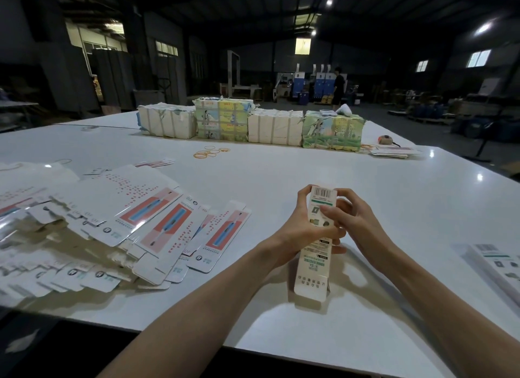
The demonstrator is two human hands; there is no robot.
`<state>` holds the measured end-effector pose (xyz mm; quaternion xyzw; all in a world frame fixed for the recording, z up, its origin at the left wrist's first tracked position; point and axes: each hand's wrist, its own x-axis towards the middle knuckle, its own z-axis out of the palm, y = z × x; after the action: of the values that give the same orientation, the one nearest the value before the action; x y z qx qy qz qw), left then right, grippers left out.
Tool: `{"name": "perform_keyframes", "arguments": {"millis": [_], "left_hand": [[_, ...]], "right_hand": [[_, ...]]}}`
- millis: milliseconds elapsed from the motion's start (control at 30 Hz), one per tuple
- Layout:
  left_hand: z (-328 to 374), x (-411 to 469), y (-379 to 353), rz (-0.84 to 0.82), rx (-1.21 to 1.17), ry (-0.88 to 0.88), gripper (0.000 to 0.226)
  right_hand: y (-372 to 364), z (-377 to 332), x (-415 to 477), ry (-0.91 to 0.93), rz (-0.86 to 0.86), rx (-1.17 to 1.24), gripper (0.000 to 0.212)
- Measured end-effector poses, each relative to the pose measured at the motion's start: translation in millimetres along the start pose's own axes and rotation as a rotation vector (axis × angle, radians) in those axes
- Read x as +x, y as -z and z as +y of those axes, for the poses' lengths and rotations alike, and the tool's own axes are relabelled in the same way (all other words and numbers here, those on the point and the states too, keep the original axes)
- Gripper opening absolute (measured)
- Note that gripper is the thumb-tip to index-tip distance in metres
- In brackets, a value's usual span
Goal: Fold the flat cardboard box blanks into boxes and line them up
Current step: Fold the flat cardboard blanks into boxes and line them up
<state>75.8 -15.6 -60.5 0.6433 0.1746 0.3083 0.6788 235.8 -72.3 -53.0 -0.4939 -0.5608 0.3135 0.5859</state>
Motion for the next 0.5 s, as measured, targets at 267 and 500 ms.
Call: {"name": "perform_keyframes", "arguments": {"millis": [267, 500], "left_hand": [[4.0, -2.4, 2.4, 0.001, 0.042, -0.001, 0.096], [8.6, -6.6, 1.4, -0.068, 0.087, 0.020, 0.094]], "right_hand": [[-2.5, 0.0, -0.5, -0.010, -0.021, 0.036, 0.025], [6.5, -2.9, 8.0, -0.109, 0.211, 0.233, 0.031]]}}
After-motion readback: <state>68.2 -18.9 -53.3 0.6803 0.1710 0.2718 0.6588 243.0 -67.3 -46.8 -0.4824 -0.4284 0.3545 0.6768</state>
